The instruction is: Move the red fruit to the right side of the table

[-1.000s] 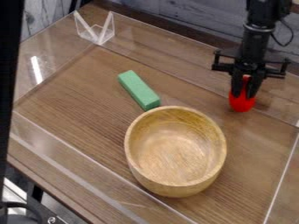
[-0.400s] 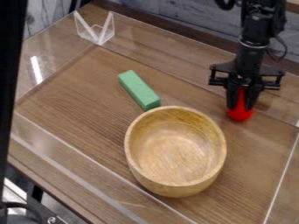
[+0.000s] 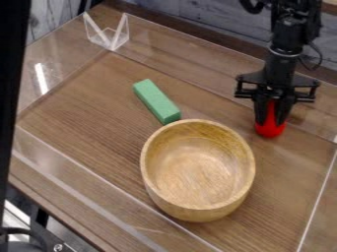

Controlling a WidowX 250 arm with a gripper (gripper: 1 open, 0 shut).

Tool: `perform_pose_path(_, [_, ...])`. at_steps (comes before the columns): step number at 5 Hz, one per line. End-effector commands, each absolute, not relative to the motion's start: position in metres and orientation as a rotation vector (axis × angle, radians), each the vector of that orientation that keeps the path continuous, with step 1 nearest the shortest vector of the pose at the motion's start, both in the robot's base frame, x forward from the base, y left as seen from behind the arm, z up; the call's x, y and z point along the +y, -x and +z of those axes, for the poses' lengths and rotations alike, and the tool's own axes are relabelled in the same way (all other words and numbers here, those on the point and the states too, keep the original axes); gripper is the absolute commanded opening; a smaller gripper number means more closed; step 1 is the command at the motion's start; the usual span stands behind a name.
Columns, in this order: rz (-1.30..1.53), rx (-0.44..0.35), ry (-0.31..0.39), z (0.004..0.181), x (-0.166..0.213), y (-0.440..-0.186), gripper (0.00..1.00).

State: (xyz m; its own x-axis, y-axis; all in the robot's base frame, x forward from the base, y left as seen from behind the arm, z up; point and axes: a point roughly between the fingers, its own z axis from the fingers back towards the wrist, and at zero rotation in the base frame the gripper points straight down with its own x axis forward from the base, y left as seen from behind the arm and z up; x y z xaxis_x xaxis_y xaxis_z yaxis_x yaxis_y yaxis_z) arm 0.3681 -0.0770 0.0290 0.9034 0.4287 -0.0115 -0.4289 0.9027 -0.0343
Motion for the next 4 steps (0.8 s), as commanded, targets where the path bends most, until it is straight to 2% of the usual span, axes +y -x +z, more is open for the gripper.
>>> perform_pose_path(1, [0.475,-0.008,0.026,0.02,-0.071,-0.37,0.0])
perform_pose_path(4, [0.516,0.002,0.007,0.006,-0.067,-0.37,0.0])
